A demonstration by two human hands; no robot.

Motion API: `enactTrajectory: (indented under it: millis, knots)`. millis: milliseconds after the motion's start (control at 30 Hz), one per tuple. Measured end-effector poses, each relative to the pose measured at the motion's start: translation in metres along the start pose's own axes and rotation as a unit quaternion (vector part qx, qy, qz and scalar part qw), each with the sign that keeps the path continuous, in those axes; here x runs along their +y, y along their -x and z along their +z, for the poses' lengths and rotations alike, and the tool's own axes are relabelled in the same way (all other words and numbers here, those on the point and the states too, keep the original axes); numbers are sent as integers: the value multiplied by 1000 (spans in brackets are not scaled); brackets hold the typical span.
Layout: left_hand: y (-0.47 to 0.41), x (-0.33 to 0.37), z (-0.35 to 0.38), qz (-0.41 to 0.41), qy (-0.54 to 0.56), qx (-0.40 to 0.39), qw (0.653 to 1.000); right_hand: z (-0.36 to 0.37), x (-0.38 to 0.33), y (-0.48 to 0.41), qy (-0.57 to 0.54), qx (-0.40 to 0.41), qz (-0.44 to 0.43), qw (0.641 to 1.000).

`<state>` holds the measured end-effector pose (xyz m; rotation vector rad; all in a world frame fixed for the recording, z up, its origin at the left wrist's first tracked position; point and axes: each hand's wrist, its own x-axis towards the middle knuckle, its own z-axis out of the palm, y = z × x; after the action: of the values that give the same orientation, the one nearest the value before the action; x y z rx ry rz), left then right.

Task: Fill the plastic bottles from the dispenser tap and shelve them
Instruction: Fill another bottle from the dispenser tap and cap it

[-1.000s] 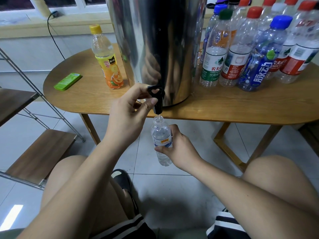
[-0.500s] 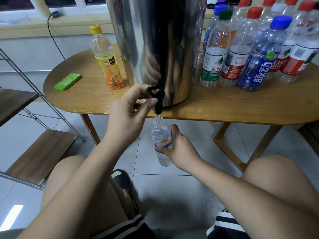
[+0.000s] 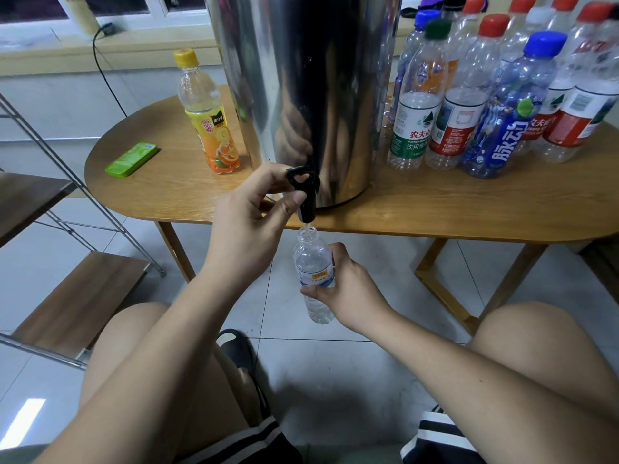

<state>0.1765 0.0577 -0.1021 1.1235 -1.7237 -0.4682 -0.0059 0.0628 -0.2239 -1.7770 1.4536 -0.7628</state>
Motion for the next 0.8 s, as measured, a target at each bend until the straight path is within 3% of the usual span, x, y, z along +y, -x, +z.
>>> enactTrajectory:
  millis: [800]
  knots:
    - [0,0,0,1,-2,0,1000,0,-1,0,-2,-4,8,1000]
